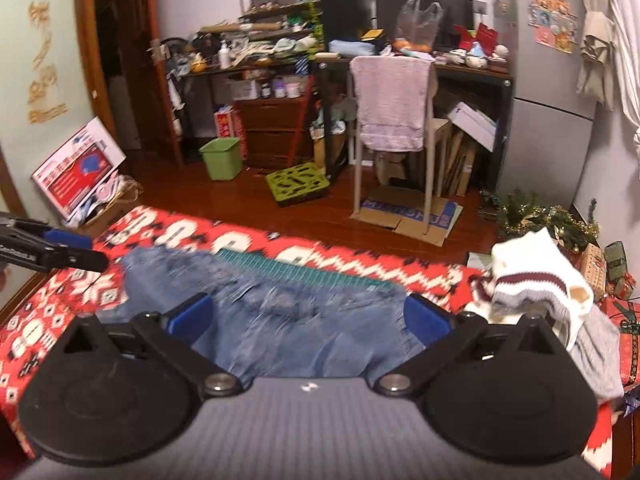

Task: Fold clothes
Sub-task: 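Lower the shorts flat onto the green mat and open both grippers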

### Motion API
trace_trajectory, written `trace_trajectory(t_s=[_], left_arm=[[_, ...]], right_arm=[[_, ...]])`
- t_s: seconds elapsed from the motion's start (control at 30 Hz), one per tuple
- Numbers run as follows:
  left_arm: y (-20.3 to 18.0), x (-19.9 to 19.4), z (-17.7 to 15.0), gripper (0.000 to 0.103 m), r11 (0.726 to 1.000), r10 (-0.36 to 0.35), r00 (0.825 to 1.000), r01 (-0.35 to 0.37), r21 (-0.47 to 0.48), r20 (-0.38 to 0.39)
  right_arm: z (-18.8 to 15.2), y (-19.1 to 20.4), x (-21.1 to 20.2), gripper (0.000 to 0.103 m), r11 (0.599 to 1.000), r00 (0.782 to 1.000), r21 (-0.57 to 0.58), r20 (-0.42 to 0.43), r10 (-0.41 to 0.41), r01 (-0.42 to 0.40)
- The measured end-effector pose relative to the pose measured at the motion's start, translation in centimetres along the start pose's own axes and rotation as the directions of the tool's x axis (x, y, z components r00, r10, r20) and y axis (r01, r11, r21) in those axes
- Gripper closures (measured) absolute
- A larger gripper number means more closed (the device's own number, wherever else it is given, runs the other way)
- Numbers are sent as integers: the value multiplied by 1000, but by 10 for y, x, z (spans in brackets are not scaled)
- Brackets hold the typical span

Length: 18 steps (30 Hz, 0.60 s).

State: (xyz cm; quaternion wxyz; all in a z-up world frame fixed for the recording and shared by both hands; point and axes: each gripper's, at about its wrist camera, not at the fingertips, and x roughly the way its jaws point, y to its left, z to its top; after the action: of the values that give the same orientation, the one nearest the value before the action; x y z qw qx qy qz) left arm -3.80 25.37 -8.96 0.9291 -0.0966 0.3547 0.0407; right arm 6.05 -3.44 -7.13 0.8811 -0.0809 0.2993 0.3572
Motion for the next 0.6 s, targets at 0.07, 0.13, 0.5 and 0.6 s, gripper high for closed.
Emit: trace_trajectory(t_s=[0.07, 0.13, 0.5, 0.6], left_arm=[[-13, -3, -15, 30, 1000, 12, 1000, -12, 9, -3], [-25, -4, -29, 28, 999, 41, 999, -41, 5, -20], [-68, -11, -91, 18, 991, 122, 989, -117, 67, -87], [-77, -17, -100, 18, 992, 100, 990, -92, 88, -101]], right_arm=[[-14, 14, -8, 0, 1000, 1000, 4, -13, 6, -6], [-30, 30, -15, 0, 1000, 1000, 4, -25, 4, -4], [-105, 83, -40, 0, 993, 988, 11, -101, -119, 121], [-110, 75, -48, 0, 988, 983, 86, -141, -118, 131]])
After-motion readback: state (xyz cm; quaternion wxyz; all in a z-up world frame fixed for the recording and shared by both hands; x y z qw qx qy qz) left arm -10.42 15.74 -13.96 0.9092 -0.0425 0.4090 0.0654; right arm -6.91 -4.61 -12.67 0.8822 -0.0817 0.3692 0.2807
